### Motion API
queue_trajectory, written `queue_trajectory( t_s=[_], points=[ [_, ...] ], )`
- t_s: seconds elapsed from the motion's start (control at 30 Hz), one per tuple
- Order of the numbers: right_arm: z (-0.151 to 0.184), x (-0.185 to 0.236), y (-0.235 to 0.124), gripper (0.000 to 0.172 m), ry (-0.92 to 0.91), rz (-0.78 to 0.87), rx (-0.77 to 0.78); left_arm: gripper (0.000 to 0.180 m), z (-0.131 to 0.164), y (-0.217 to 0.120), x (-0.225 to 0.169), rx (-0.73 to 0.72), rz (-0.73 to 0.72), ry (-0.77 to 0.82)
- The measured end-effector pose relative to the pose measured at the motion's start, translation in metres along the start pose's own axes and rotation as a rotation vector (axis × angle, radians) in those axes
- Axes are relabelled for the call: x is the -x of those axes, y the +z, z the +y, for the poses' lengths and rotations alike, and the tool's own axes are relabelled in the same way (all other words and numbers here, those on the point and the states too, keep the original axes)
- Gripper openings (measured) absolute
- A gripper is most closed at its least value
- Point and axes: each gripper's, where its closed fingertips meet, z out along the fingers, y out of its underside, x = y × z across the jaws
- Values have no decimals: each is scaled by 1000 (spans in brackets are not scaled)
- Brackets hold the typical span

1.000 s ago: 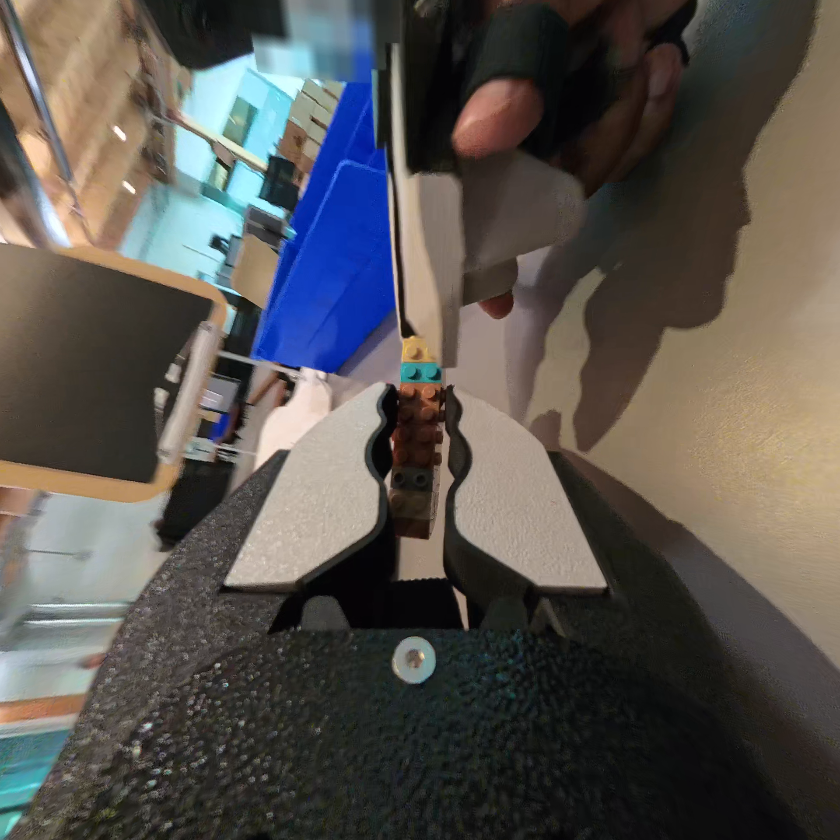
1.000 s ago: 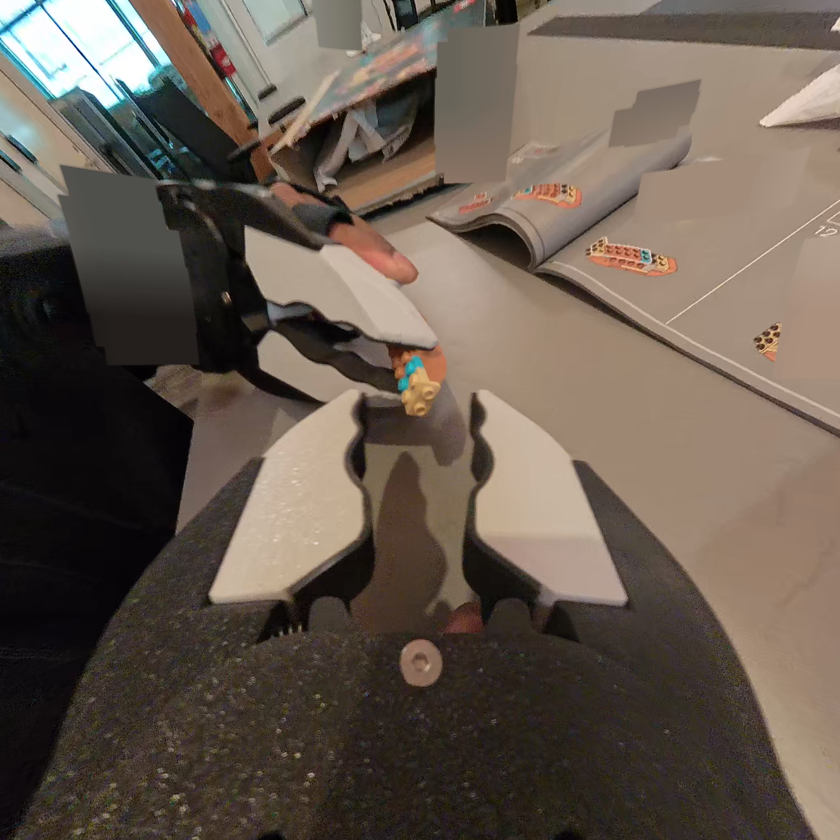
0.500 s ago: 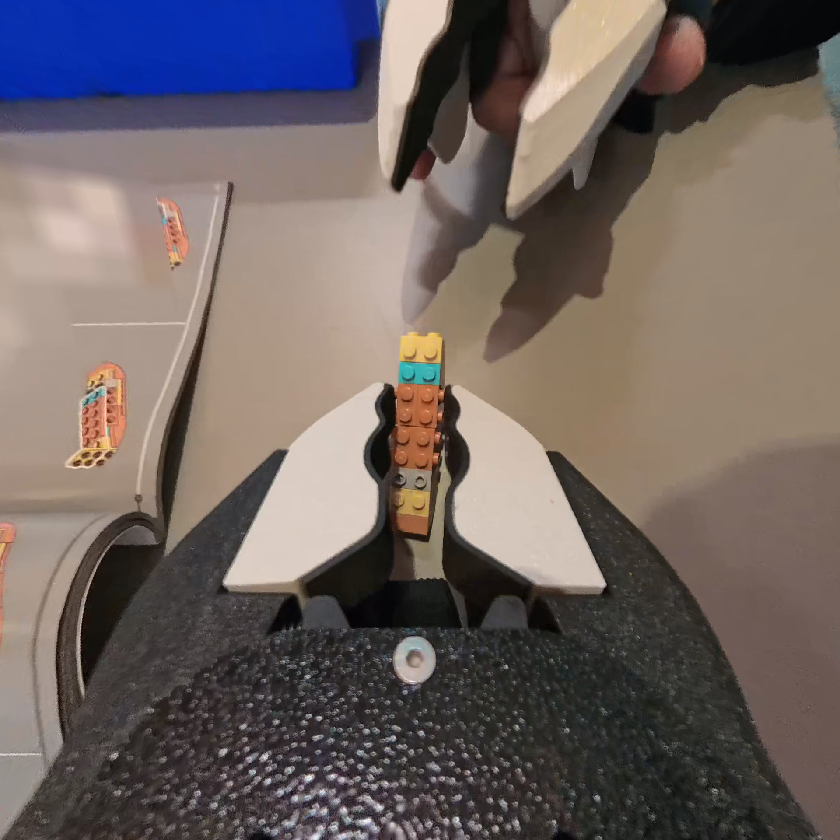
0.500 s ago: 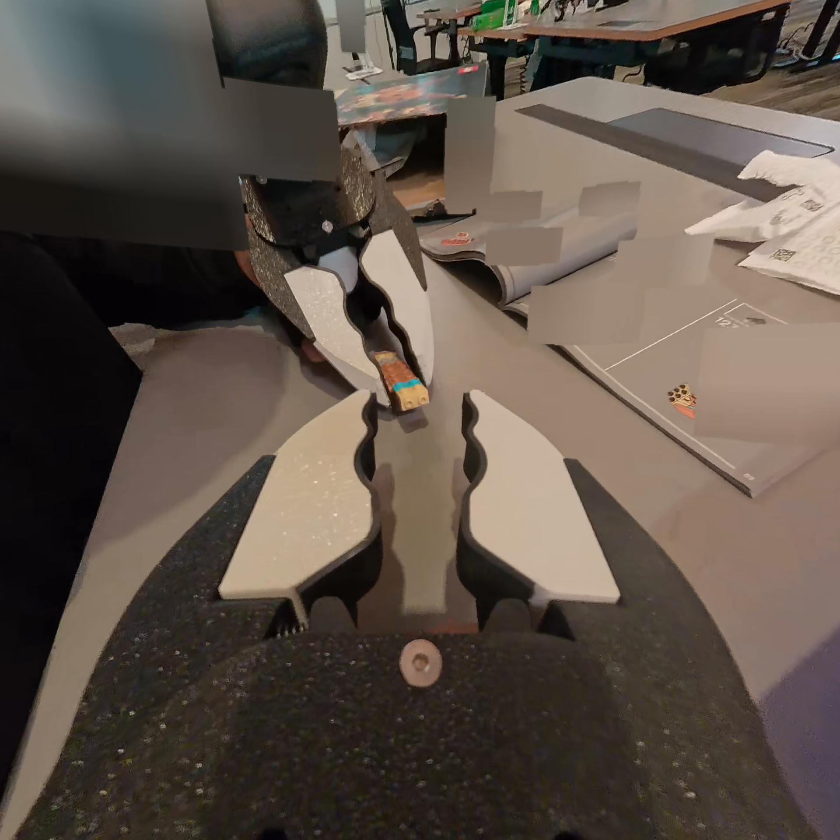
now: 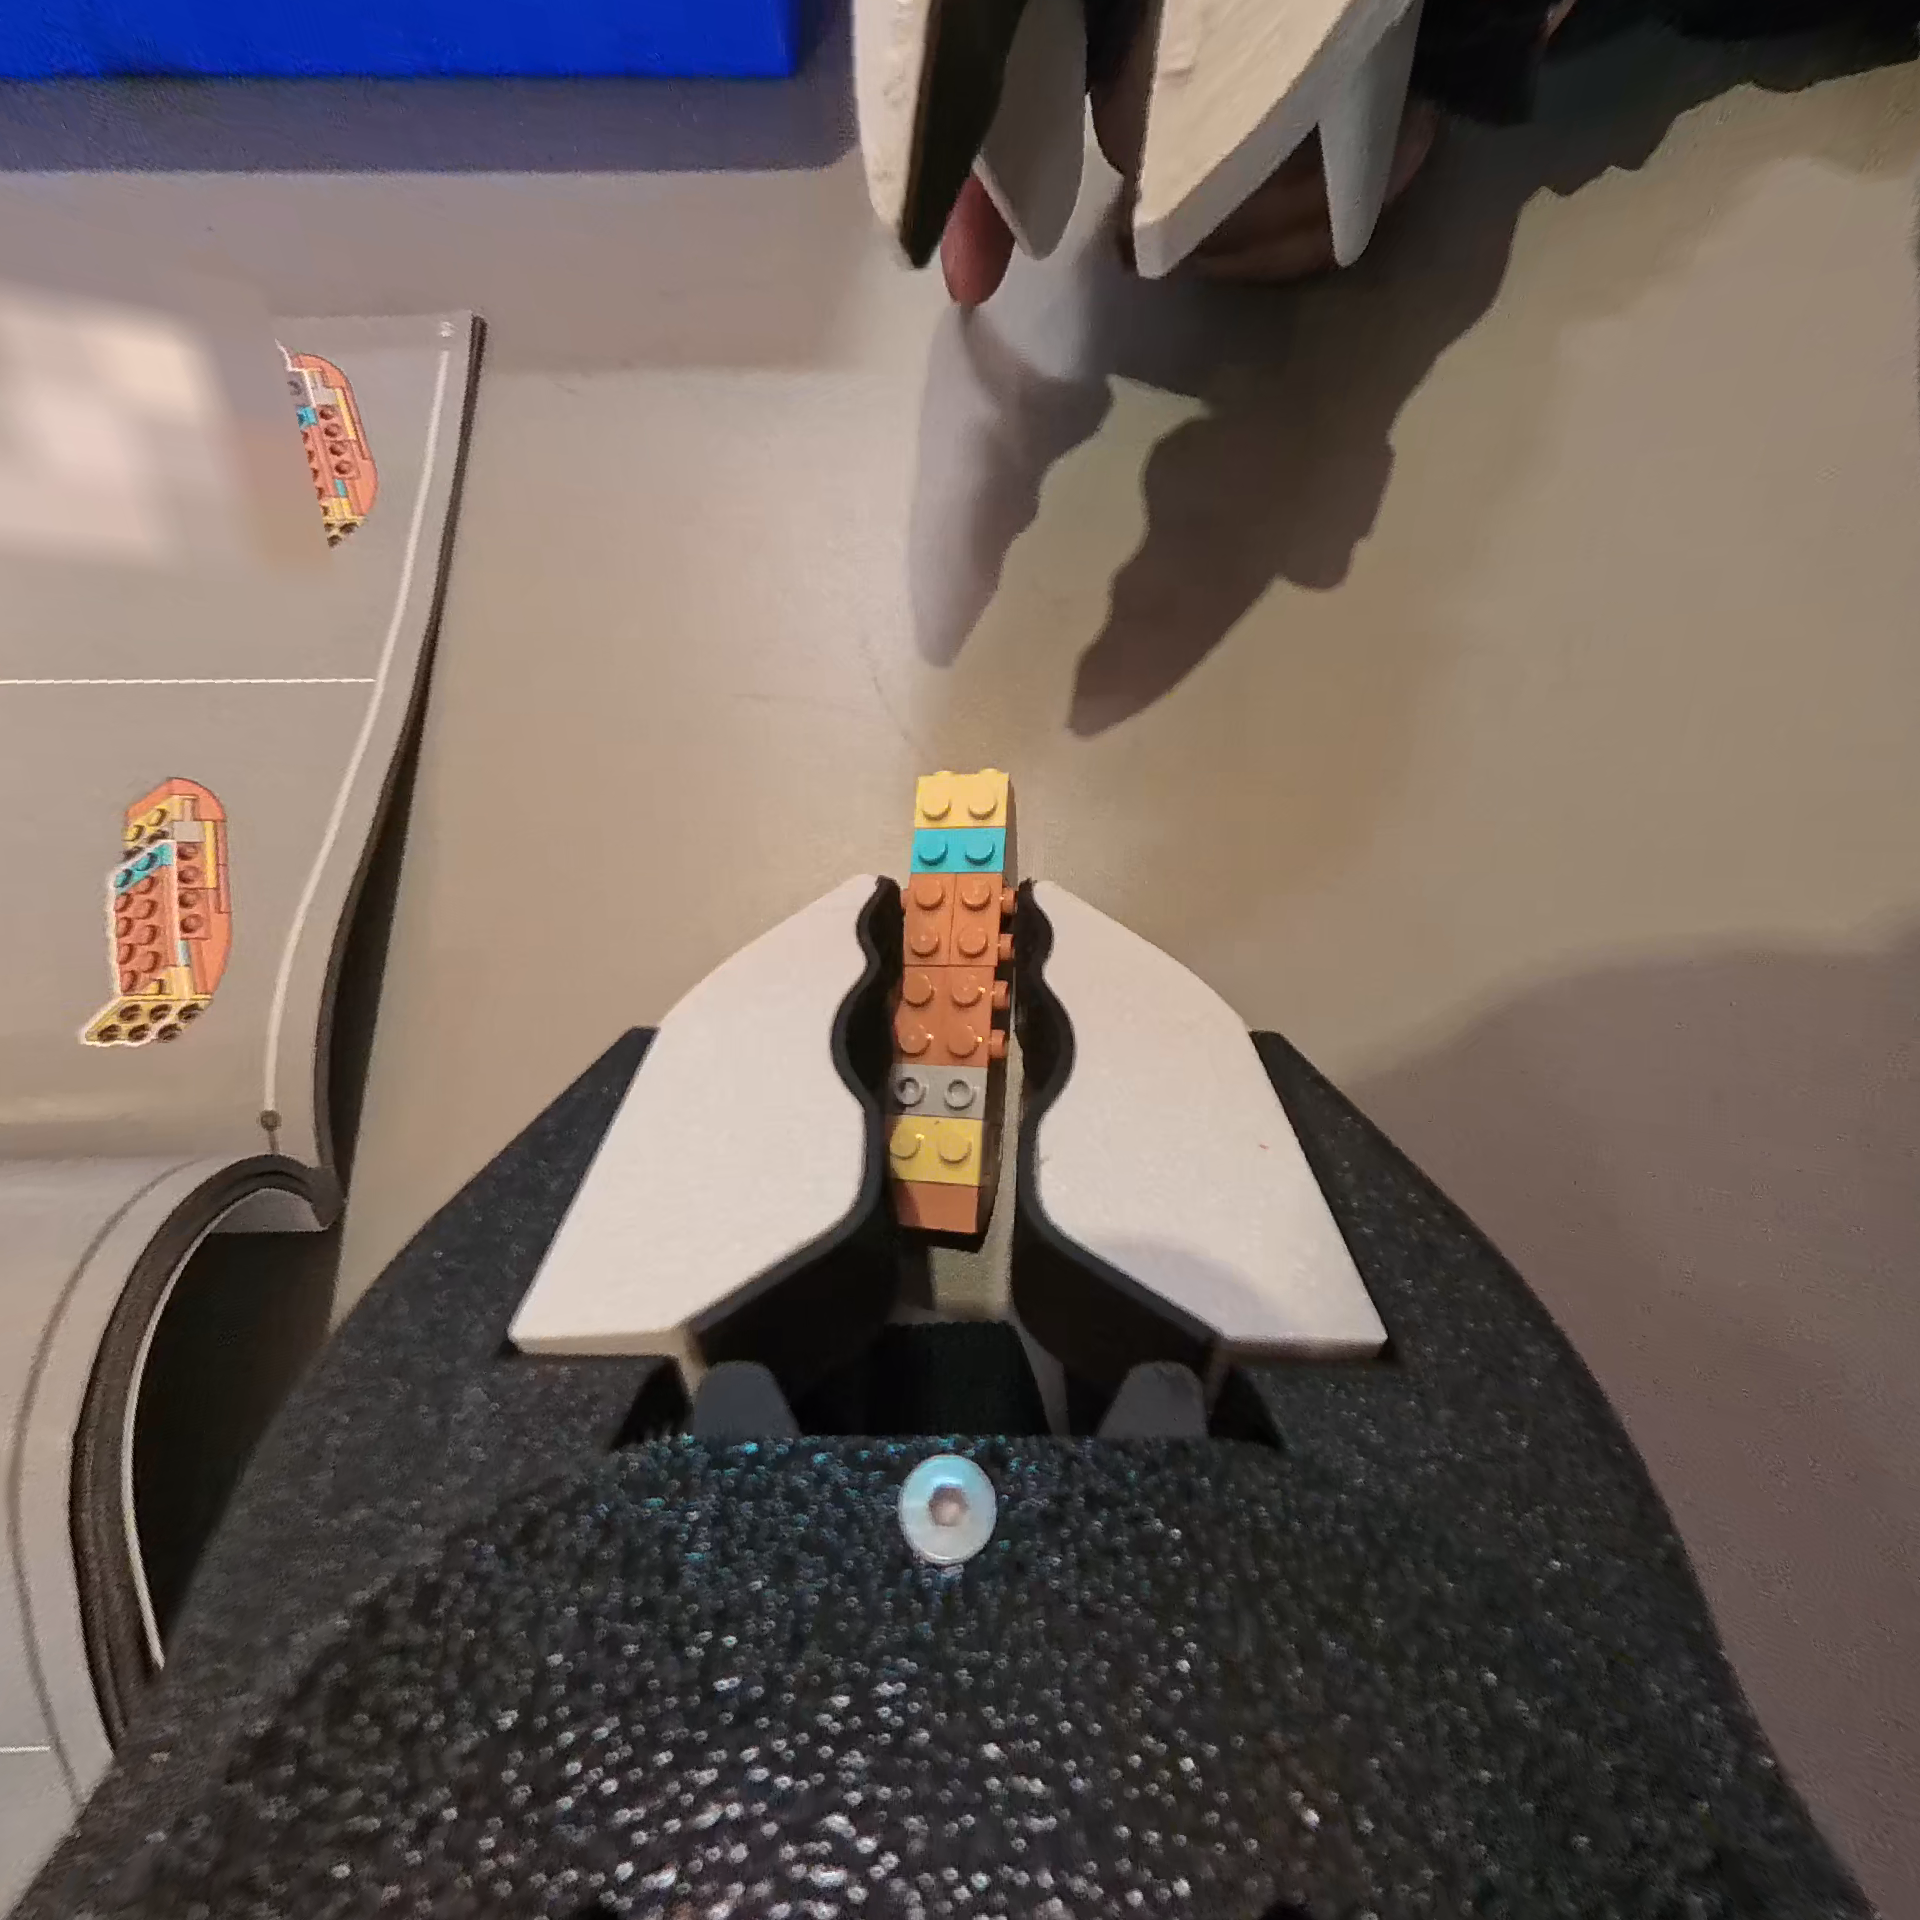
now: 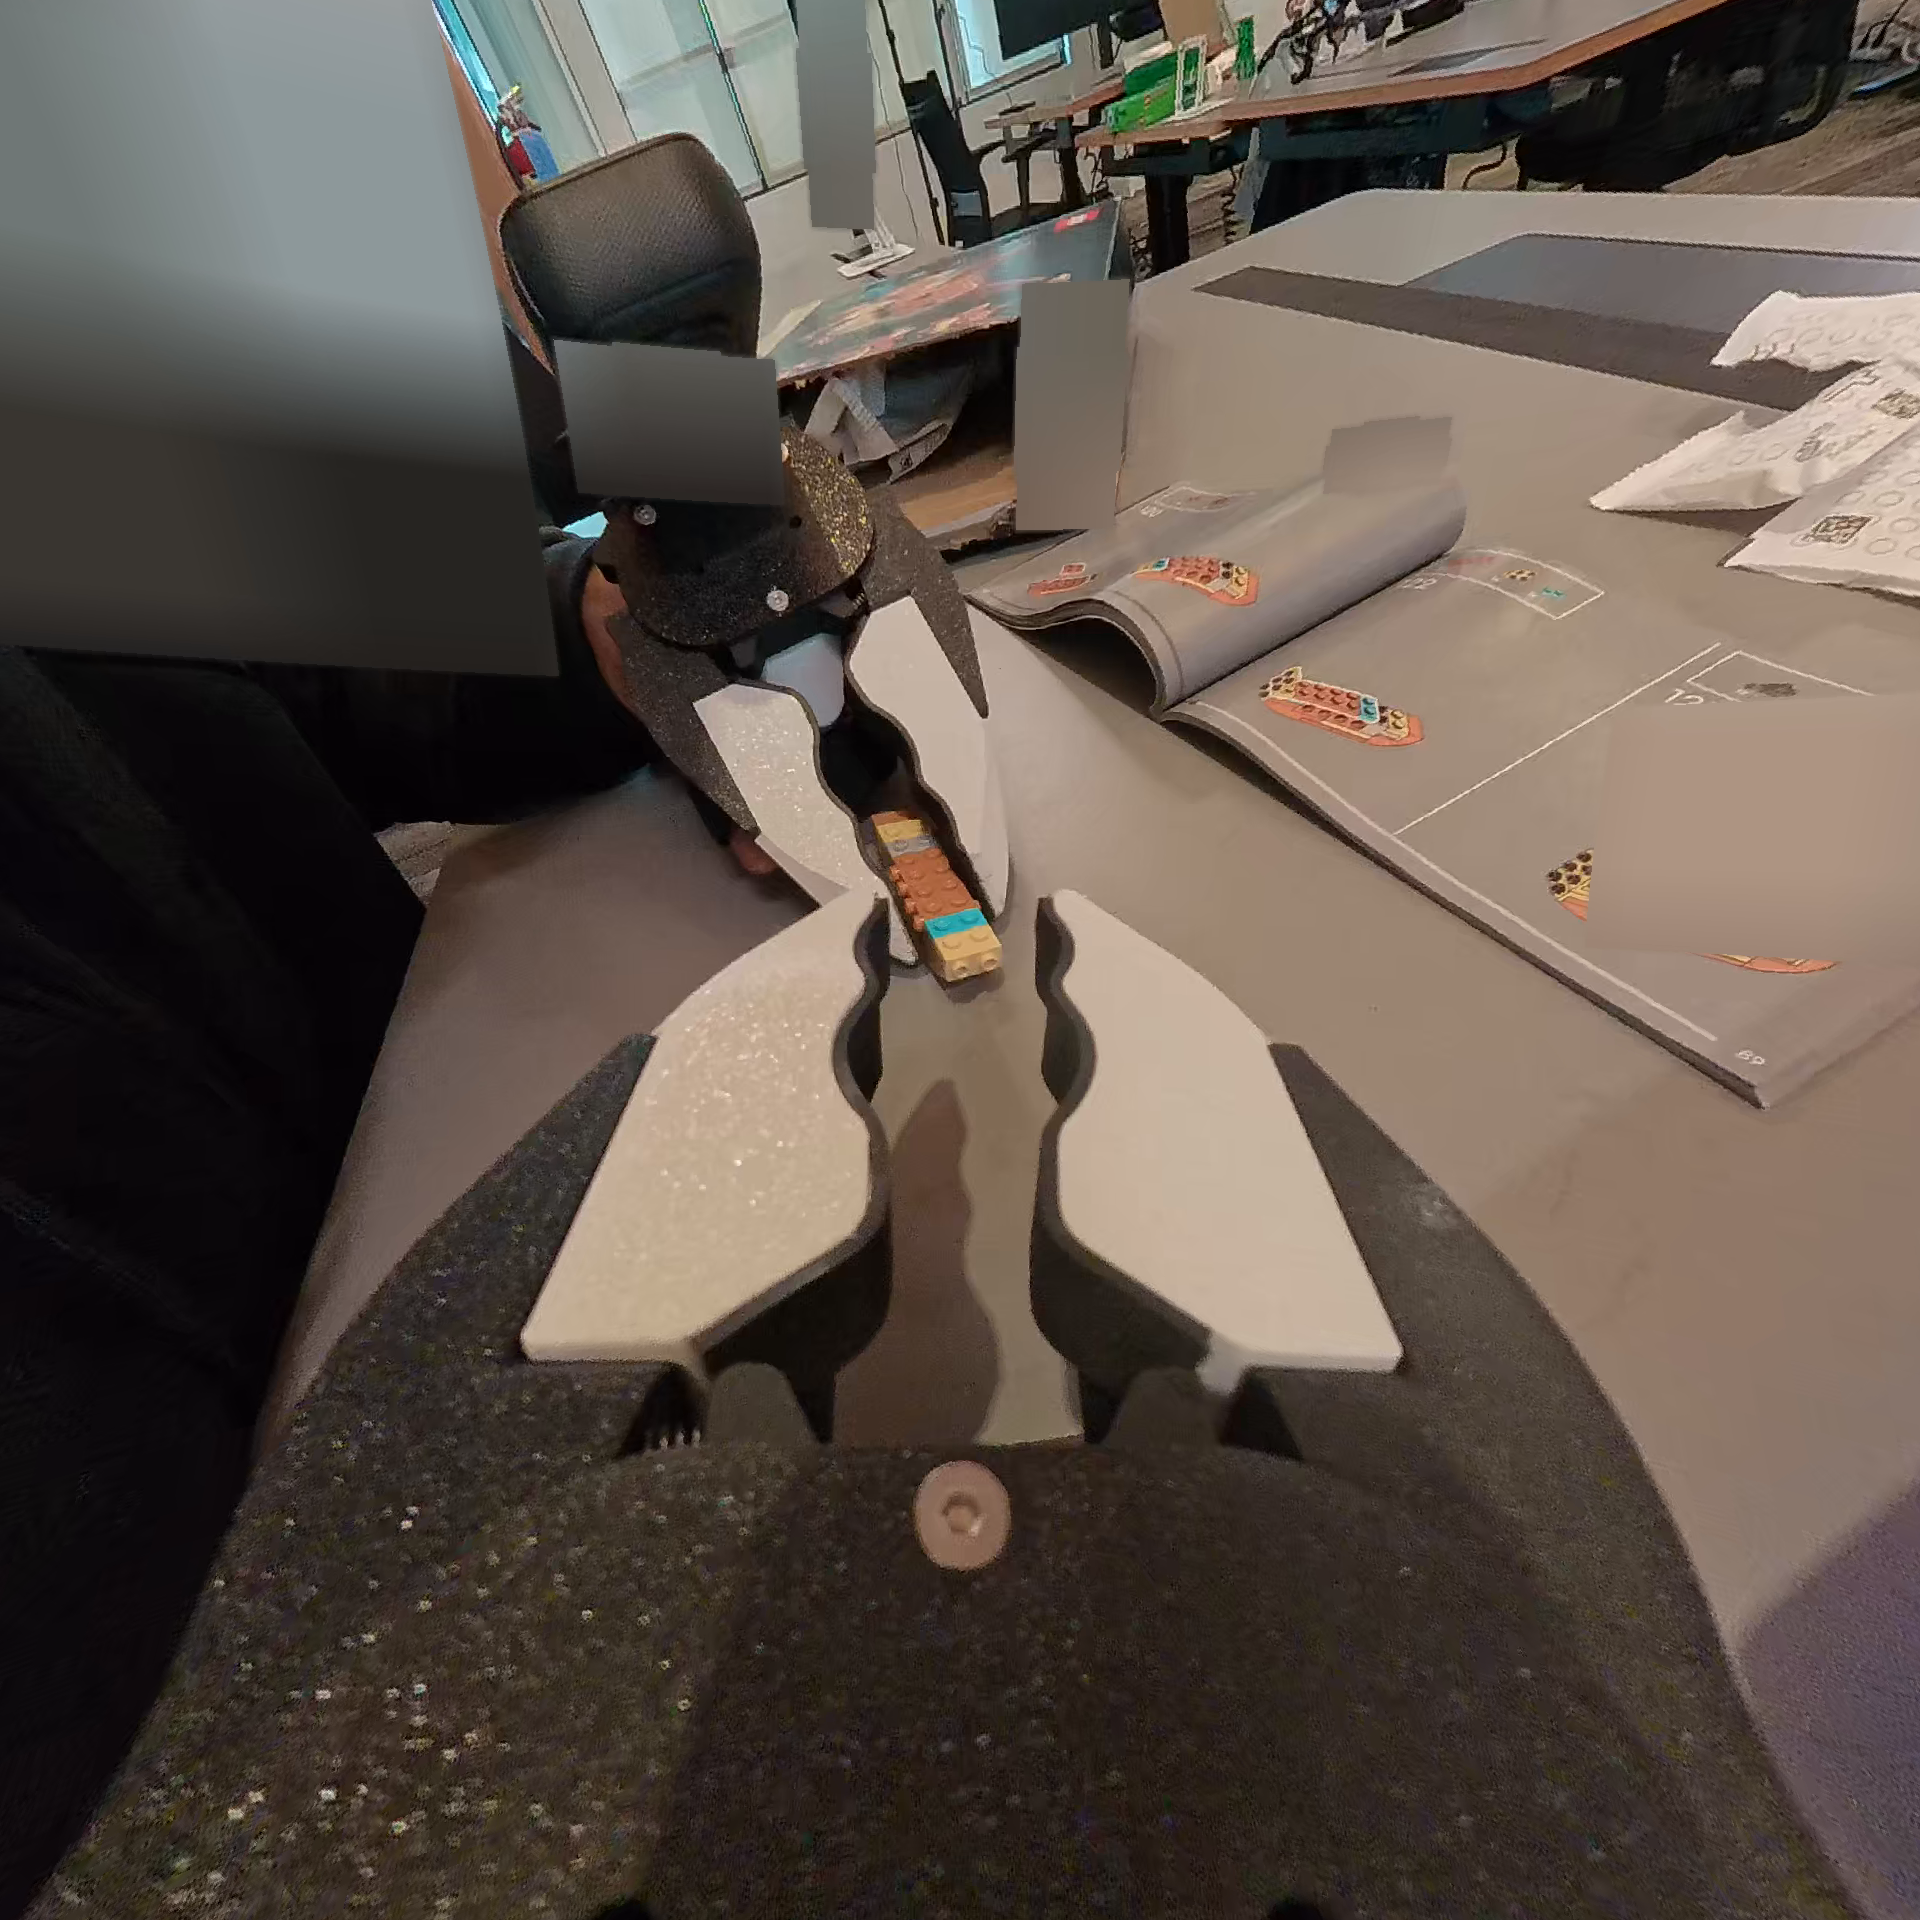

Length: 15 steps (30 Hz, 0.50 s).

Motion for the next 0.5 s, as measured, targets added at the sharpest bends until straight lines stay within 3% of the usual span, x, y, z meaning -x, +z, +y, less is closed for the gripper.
queue_trajectory(
  t_s=[0.33, 0.5],
  points=[
    [1, 1, 0, 24, -5, -2, 6, 25, -1, -1, -4, -10, 29, 1],
    [1, 1, 0, 24, -11, 2, 9, 26, -13, -8, 1, -105, 27, -20]
  ],
)
